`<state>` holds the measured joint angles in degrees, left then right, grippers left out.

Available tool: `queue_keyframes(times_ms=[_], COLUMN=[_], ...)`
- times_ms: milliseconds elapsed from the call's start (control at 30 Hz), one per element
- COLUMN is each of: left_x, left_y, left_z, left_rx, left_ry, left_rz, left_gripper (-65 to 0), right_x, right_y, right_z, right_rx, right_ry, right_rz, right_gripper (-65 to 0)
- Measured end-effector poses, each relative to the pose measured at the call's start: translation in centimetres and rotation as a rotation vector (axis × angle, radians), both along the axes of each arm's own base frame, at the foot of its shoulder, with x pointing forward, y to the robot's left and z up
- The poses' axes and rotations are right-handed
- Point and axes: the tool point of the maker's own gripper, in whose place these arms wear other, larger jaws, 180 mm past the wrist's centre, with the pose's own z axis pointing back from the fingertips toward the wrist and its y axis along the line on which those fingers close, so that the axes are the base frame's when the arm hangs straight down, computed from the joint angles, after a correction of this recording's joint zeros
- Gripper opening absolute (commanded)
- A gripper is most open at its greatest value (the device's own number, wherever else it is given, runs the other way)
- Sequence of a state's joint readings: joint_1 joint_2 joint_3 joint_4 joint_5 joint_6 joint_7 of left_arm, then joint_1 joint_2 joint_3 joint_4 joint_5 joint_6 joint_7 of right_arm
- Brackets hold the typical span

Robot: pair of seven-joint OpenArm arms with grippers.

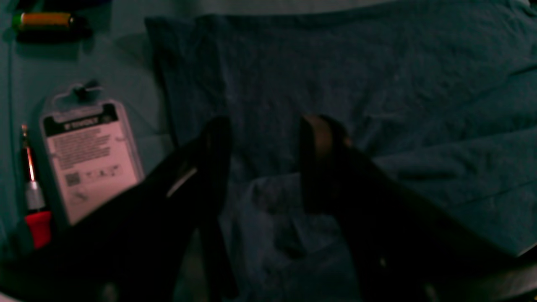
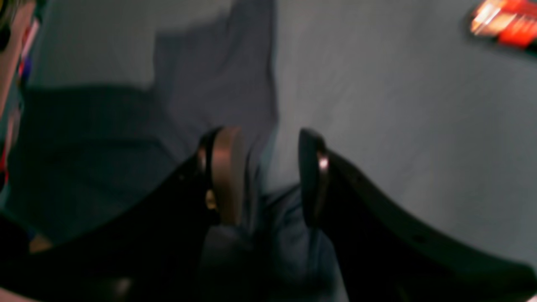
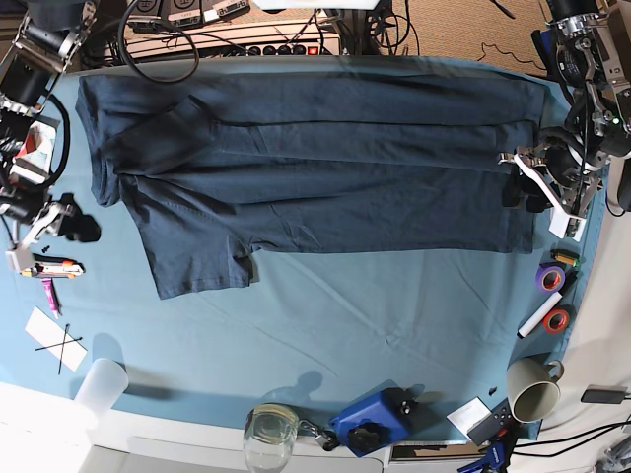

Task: Fold the T-shirt properly
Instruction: 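Move the right gripper to the hem corner and grasp it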

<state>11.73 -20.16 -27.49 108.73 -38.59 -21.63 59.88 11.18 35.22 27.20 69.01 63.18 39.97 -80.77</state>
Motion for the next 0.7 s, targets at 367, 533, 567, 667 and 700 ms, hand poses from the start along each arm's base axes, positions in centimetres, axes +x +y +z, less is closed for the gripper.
queue_keyframes(times_ms=[367,533,567,667,700], left_x=[0.0,0.0,0.1,0.1,0.1], left_y=[0.0,0.0,0.0,0.0,0.0], left_z=[0.0,0.0,0.0,0.1,0.1], left_rx=[0.000,0.000,-0.001,0.000,-0.002], left_ry=[-0.004,-0.003,-0.003,-0.004,-0.006], left_rz=[0.001,0.000,0.000,0.000,0.000], left_gripper=[-37.9,-37.9,-37.9,-37.9,-37.9], right_x=[4.8,6.3,6.6,7.7,8.0], right_y=[2.6,4.6,4.8,5.2,5.4], right_z=[-2.8,-5.9,-6.6,-8.2,-8.4], right_rx=[-0.216,-0.213,-0.193,-0.117,-0.096], right_ry=[-0.044,-0.003,0.009,0.030,0.038], right_rz=[0.014,0.010,-0.008,-0.053,-0.047], right_gripper=[-42.6,-42.6,-42.6,-42.6,-42.6])
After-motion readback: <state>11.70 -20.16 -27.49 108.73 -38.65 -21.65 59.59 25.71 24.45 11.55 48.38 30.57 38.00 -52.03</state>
